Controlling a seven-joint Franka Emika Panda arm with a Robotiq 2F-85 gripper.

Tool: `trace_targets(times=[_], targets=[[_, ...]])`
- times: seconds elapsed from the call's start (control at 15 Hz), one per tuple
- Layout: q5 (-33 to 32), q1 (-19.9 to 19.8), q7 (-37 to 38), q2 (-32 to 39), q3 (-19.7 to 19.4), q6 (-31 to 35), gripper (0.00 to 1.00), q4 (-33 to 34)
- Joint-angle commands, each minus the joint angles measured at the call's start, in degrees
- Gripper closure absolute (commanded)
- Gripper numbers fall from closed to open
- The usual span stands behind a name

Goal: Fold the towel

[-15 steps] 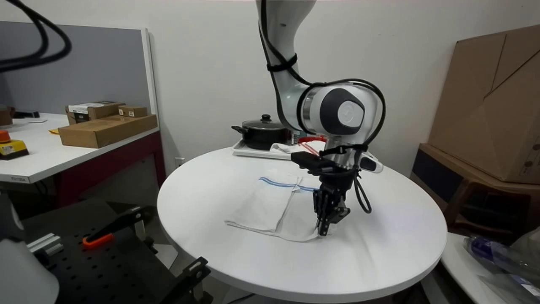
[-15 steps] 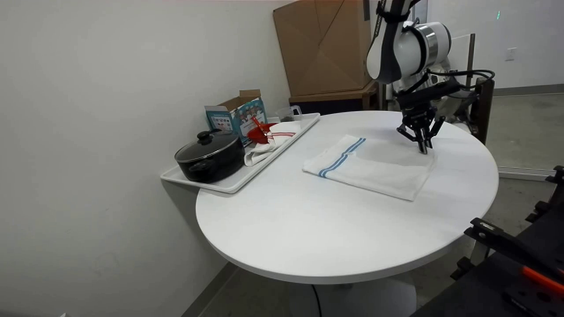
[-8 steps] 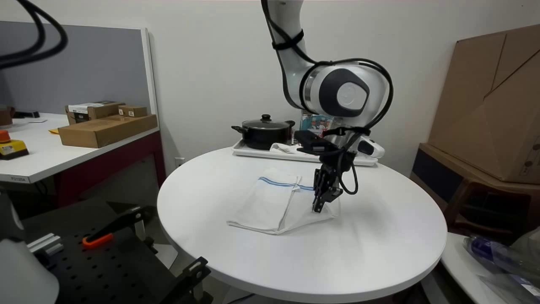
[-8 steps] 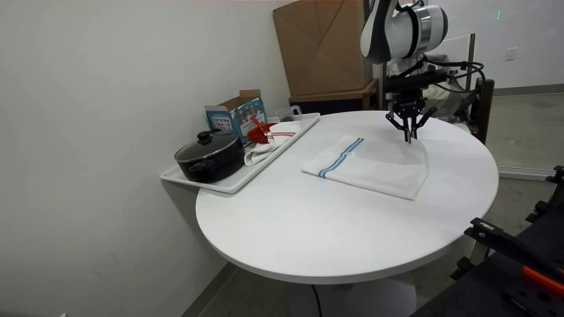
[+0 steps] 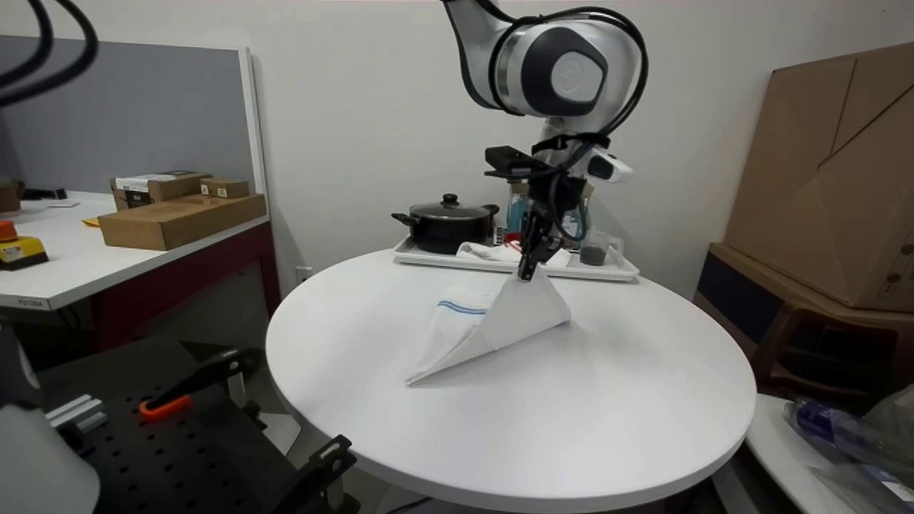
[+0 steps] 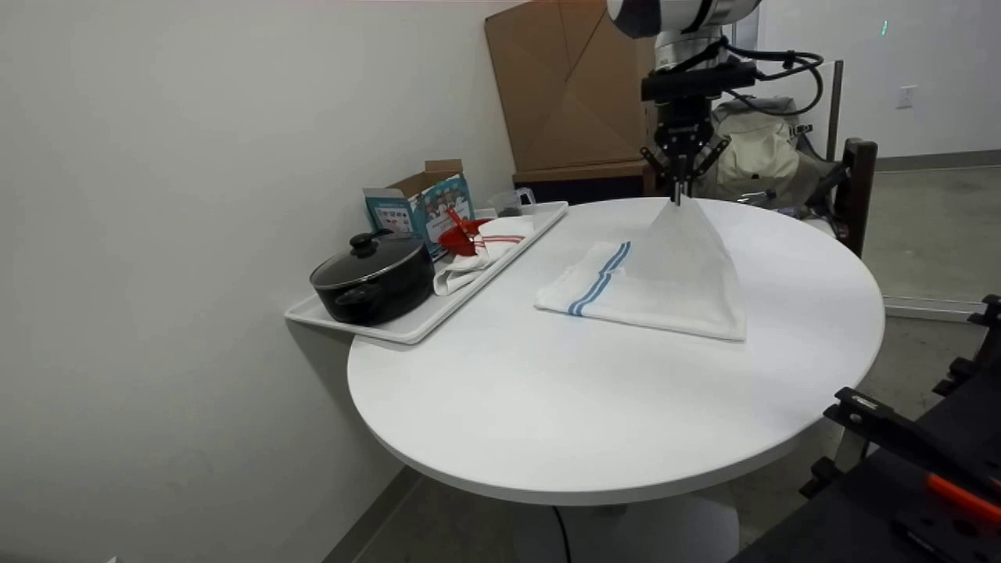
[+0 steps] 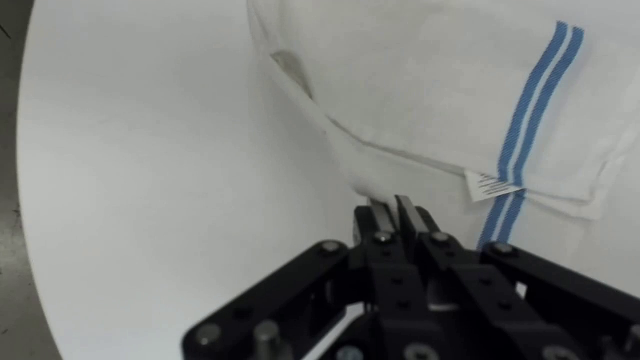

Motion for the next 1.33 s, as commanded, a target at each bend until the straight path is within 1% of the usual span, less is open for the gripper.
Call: trace_targets(times=[0.0,0.2,0.47,0.6,0.73,0.8,0.87,0.93,1.27], targets=[[-5.41,5.91,4.51,-3.17,1.64,-1.25,0.93,-1.67],[-11.69,11.66,6.85,-2.24,4.13,-4.51,0.94,-0.34],[-14.53,18.02,7.06,-0.26,9.29,-7.65,0.94,-1.70],[-15.35,20.70,6.28,0.39,11.52,-8.10,0.94,-4.35],[-16.70,22.47,4.85,1.54,12.79,-9.69,0.94,-5.58],[-17.91,23.26,4.54,2.19,12.96,-11.39,0.68,-5.69],[-19.26,23.70,3.72,2.80,13.00,-13.02,0.68,-5.69],[-20.89,24.09,3.11,3.45,12.79,-15.31,0.63,-5.28],[-30.84,24.69,0.42,5.98,11.24,-27.70,0.26,-2.46]])
